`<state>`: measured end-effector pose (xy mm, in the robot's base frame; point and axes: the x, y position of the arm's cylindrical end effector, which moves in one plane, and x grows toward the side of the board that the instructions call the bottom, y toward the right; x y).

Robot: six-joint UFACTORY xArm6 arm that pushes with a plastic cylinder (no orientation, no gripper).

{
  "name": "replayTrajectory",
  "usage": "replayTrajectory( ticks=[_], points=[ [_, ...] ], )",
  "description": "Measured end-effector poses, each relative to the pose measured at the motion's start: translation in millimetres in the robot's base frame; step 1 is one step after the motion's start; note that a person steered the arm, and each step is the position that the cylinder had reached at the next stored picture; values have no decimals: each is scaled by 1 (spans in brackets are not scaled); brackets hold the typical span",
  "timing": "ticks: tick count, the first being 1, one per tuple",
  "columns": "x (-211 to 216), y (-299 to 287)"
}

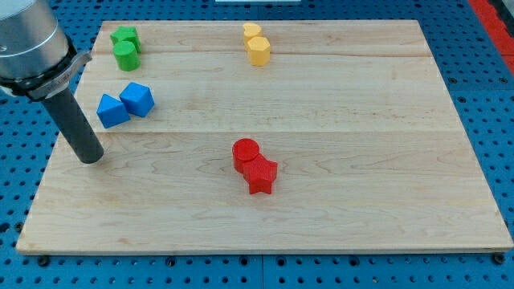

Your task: Separate red circle from red star

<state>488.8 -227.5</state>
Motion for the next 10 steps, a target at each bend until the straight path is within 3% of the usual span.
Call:
replayTrajectory(
  ticks=[1, 2, 3, 5, 6, 10],
  points=[
    [0, 0],
    [14, 30],
    [31, 103],
    [32, 123],
    [32, 162],
    [24, 187]
  ],
)
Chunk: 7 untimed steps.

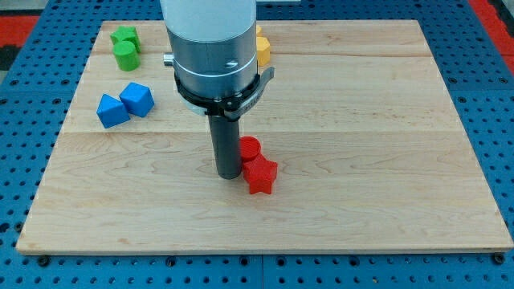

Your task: Separate red circle from red star

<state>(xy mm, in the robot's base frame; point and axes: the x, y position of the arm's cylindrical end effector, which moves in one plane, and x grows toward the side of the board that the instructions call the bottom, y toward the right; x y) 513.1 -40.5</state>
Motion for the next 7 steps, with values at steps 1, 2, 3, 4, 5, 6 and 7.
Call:
replayTrajectory(
  ticks=[1, 2, 3, 4, 5, 6, 7],
  points=[
    [-13, 0],
    [-20, 14],
    [-17, 37],
    [-17, 39],
    [-18, 40],
    [-18, 57],
    [-20, 59]
  ],
)
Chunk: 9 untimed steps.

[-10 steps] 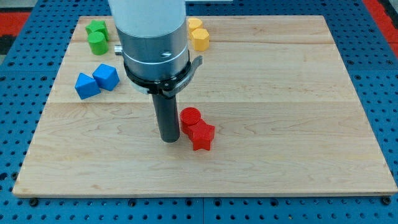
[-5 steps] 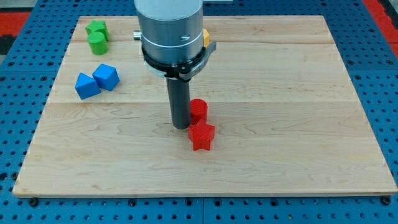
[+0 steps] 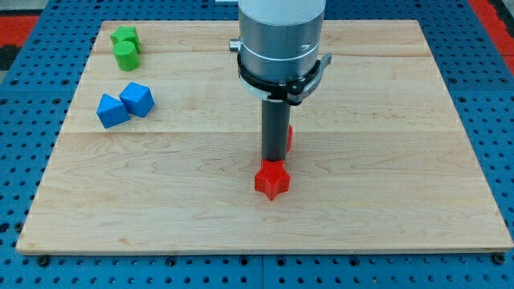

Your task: Separate red circle from red star

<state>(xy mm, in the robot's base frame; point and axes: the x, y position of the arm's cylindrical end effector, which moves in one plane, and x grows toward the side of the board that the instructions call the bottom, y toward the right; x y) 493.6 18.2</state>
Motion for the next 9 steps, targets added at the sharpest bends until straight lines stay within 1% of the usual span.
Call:
replayTrajectory(
  ticks=[2, 6, 8, 9],
  points=[
    [-5, 11],
    [-47, 11],
    [-62, 11],
    [-63, 11]
  ],
)
